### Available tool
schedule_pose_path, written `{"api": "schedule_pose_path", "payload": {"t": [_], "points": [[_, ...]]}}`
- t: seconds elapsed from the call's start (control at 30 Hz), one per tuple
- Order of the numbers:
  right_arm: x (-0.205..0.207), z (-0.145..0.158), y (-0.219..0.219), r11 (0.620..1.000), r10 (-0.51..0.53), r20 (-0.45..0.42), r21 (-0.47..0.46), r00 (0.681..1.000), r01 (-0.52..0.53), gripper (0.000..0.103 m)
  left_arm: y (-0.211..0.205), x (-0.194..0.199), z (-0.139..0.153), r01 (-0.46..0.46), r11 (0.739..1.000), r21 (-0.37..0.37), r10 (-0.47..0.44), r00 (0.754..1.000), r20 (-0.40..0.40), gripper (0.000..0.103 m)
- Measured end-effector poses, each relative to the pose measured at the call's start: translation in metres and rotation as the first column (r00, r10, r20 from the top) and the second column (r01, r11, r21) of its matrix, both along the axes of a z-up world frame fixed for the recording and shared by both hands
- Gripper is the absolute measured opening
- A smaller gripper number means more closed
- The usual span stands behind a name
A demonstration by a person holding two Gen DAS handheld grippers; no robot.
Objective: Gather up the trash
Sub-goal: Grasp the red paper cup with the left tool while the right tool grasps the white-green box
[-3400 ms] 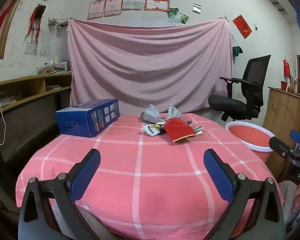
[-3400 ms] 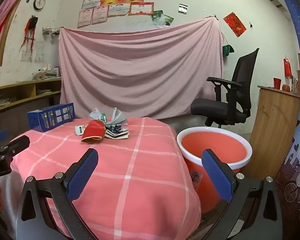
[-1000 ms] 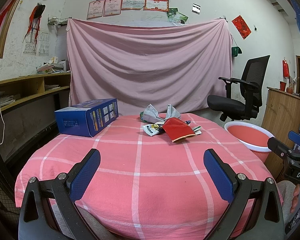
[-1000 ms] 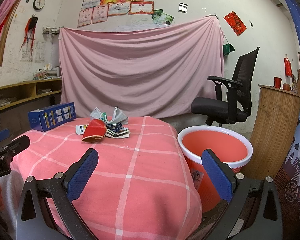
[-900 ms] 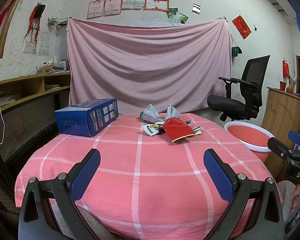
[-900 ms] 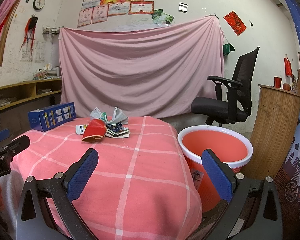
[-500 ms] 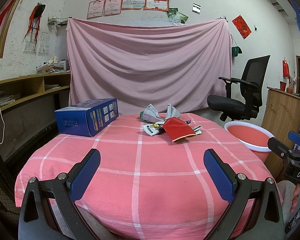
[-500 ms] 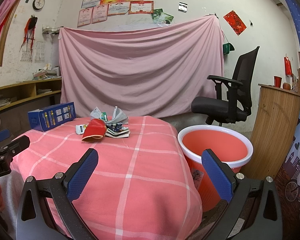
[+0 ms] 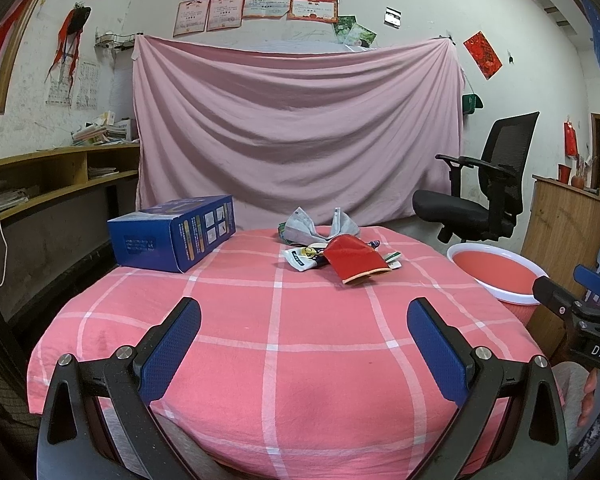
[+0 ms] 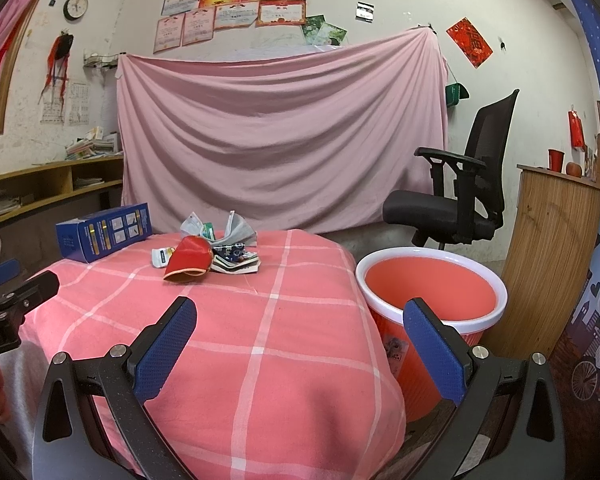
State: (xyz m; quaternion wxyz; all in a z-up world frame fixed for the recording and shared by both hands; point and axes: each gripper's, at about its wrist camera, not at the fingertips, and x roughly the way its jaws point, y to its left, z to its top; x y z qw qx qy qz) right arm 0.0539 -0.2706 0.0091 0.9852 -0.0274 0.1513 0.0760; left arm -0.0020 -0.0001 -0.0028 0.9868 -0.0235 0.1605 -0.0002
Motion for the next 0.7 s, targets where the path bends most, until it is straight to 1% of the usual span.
{"api": "schedule_pose_path", "payload": {"t": [0.33, 0.5, 0.7], "points": [[0.001, -0.007, 0.004, 1.0, 0.004, 0.003, 0.021, 1.0, -0.004, 0.103, 0.003, -0.001, 0.003, -0.016, 1.0, -0.019, 0.016, 1.0, 0.008, 0.101], [0.009, 0.005, 0.002, 0.999, 0.005, 0.017, 0.051, 1.0, -0.006, 0.103, 0.014, 0.002, 0.012, -0.046, 0.999, -0.024, 0.047, 0.997, 0.055, 0.101], [0.03, 0.02, 0.01, 0.998, 0.015, 0.061, 0.067, 0.998, -0.019, 0.103, 0.038, 0.024, 0.027, -0.082, 0.994, -0.074, 0.09, 0.989, 0.116, 0.101]]}}
